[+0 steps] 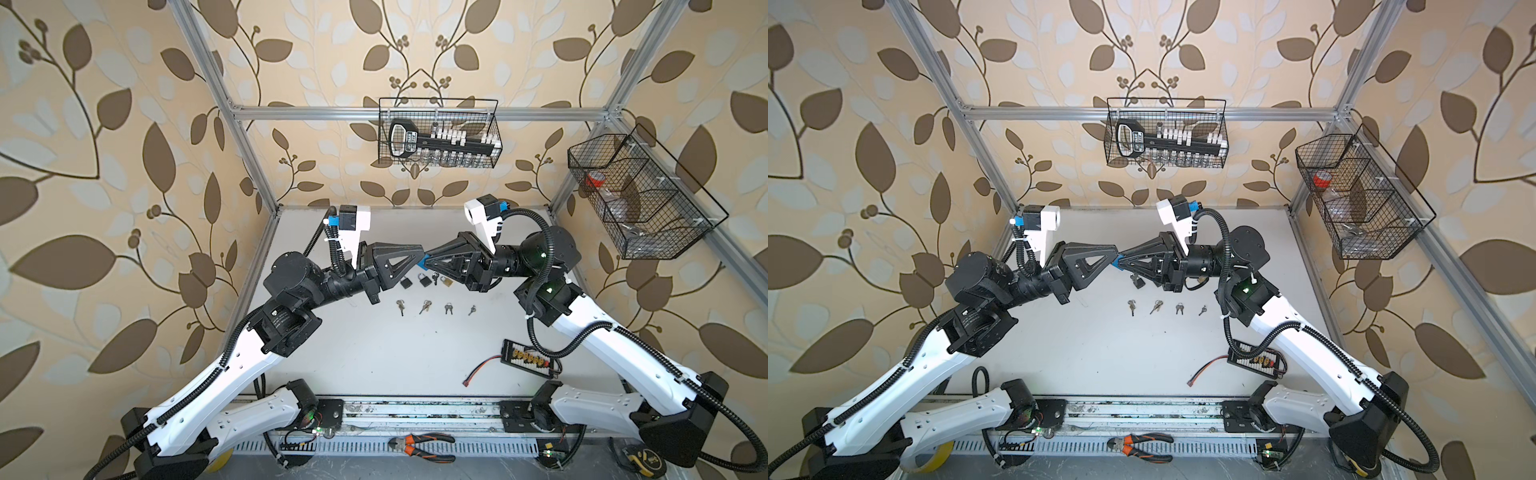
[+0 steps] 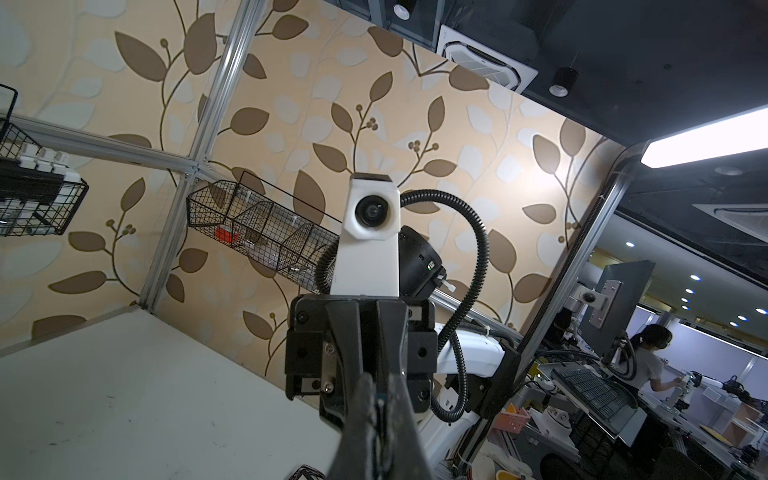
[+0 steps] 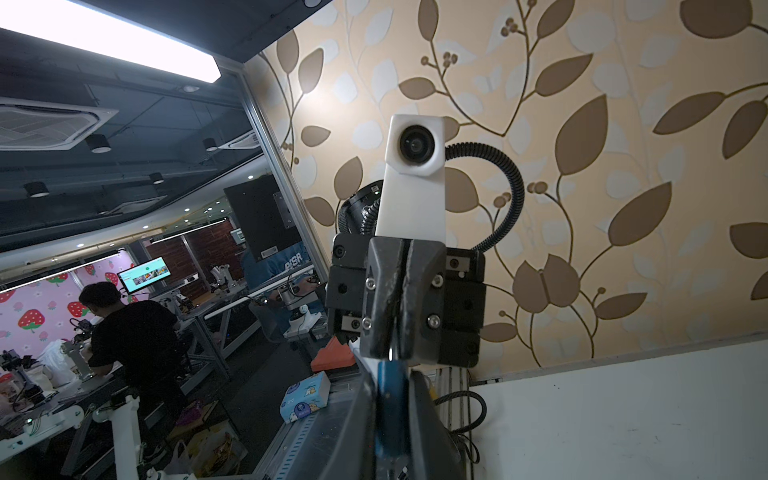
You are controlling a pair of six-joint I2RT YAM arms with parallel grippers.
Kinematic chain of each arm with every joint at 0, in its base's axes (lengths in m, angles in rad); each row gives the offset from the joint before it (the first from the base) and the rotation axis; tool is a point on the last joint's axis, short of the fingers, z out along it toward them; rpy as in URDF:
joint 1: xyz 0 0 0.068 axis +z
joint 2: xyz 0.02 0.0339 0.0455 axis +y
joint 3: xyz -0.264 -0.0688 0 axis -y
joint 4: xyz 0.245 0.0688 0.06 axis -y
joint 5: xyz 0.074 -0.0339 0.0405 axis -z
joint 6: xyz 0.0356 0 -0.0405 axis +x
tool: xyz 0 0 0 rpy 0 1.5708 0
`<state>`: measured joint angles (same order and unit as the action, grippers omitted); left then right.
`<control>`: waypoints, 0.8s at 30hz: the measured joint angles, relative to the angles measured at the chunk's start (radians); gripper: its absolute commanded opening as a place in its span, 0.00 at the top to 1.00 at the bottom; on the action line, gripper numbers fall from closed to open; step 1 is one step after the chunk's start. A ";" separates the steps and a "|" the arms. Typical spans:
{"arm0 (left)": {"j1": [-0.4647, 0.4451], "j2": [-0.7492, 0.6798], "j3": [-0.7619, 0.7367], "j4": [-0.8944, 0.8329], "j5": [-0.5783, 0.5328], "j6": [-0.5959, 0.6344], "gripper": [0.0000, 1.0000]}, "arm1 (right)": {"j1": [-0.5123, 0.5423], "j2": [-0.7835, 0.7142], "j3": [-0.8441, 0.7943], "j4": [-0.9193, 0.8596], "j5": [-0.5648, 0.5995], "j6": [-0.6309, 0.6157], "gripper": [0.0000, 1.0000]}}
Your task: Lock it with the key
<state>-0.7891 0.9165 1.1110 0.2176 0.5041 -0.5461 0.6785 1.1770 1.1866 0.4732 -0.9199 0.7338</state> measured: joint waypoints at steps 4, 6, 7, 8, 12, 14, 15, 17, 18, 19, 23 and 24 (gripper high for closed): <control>-0.023 -0.032 0.002 -0.106 -0.053 0.043 1.00 | 0.001 -0.030 -0.048 -0.033 0.013 -0.039 0.86; -0.030 -0.040 0.010 -0.170 -0.069 0.058 1.00 | 0.002 -0.054 -0.074 -0.076 0.039 -0.081 0.58; -0.036 -0.040 0.013 -0.214 -0.072 0.064 1.00 | -0.001 -0.069 -0.084 -0.099 0.072 -0.116 0.46; -0.038 -0.040 0.013 -0.252 -0.080 0.071 1.00 | -0.005 -0.081 -0.089 -0.119 0.100 -0.141 0.39; -0.050 -0.045 0.016 -0.394 -0.158 0.090 1.00 | -0.011 -0.188 -0.151 -0.210 0.251 -0.291 0.26; -0.050 -0.048 0.029 -0.455 -0.222 0.099 1.00 | -0.011 -0.241 -0.191 -0.238 0.330 -0.350 0.26; -0.050 -0.049 0.039 -0.483 -0.257 0.103 1.00 | -0.009 -0.261 -0.208 -0.254 0.371 -0.380 0.26; -0.049 -0.051 0.059 -0.525 -0.320 0.107 1.00 | 0.002 -0.279 -0.237 -0.277 0.458 -0.431 0.27; -0.050 -0.050 0.071 -0.546 -0.352 0.109 1.00 | 0.013 -0.280 -0.249 -0.290 0.499 -0.454 0.28; -0.050 -0.049 0.085 -0.566 -0.382 0.110 1.00 | 0.029 -0.277 -0.260 -0.301 0.541 -0.474 0.29; -0.050 -0.024 0.139 -0.616 -0.465 0.111 1.00 | 0.106 -0.245 -0.316 -0.319 0.666 -0.519 0.30; -0.050 -0.018 0.143 -0.616 -0.484 0.111 1.00 | 0.124 -0.238 -0.336 -0.317 0.688 -0.527 0.30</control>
<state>-0.8387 0.8986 1.2537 -0.3985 0.0204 -0.4355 0.8028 0.9386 0.8509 0.1558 -0.2321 0.2070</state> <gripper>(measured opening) 0.049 0.704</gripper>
